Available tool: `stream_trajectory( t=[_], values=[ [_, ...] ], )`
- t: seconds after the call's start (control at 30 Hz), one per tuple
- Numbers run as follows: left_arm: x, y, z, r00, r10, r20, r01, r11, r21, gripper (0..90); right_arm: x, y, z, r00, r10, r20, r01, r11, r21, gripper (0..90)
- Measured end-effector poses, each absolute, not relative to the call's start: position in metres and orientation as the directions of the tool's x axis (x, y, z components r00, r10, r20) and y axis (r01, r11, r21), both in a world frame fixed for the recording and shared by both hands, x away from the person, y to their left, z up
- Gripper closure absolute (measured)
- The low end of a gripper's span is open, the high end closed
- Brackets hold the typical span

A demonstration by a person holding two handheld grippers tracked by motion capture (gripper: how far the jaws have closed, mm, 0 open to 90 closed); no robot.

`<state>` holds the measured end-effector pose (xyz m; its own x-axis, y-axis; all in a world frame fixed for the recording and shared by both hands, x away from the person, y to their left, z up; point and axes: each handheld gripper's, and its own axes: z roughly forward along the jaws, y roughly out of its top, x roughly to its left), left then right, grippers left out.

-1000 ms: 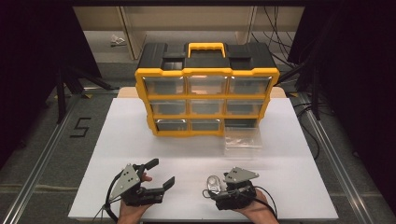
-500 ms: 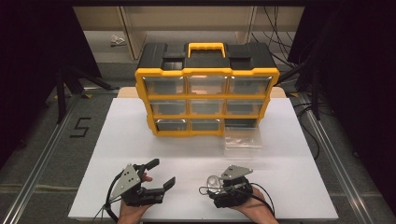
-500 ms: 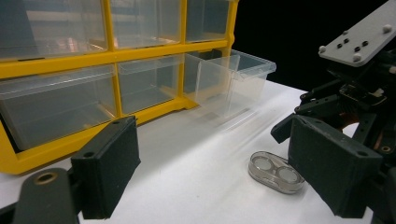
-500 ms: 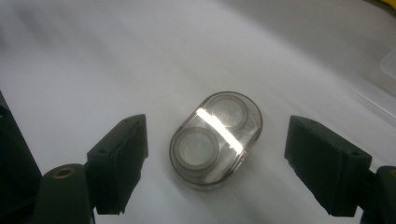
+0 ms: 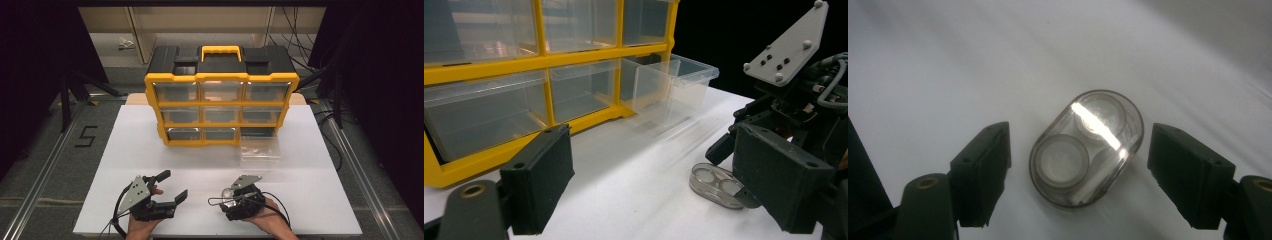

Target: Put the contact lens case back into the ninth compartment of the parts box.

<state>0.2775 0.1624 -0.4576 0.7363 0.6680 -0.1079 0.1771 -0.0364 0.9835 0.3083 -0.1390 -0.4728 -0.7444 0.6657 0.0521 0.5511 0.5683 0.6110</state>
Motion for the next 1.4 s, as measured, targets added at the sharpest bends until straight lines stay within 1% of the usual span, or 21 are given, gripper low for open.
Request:
stream_trajectory(
  t=[0.33, 0.8, 0.97, 1.2, 1.4],
  values=[
    [0.278, 0.162, -0.458, 0.737, 0.667, -0.106, 0.175, -0.037, 0.984, 16.3, 0.316, -0.136, -0.475, -0.752, 0.657, 0.06, 0.565, 0.594, 0.573, 29.5],
    [0.278, 0.162, -0.458, 0.741, 0.663, -0.106, 0.176, -0.04, 0.984, 16.5, 0.319, -0.13, -0.478, -0.76, 0.648, 0.049, 0.558, 0.611, 0.562, 32.1],
    [0.278, 0.162, -0.458, 0.742, 0.662, -0.104, 0.176, -0.042, 0.984, 16.6, 0.318, -0.127, -0.478, -0.761, 0.648, 0.034, 0.55, 0.617, 0.563, 36.6],
    [0.278, 0.161, -0.458, 0.742, 0.663, -0.1, 0.175, -0.048, 0.983, 16.6, 0.317, -0.126, -0.478, -0.765, 0.644, 0.021, 0.541, 0.625, 0.562, 38.1],
    [0.278, 0.161, -0.458, 0.743, 0.662, -0.099, 0.174, -0.049, 0.983, 16.6, 0.316, -0.127, -0.478, -0.773, 0.634, 0.012, 0.532, 0.638, 0.556, 42.6]
  ],
)
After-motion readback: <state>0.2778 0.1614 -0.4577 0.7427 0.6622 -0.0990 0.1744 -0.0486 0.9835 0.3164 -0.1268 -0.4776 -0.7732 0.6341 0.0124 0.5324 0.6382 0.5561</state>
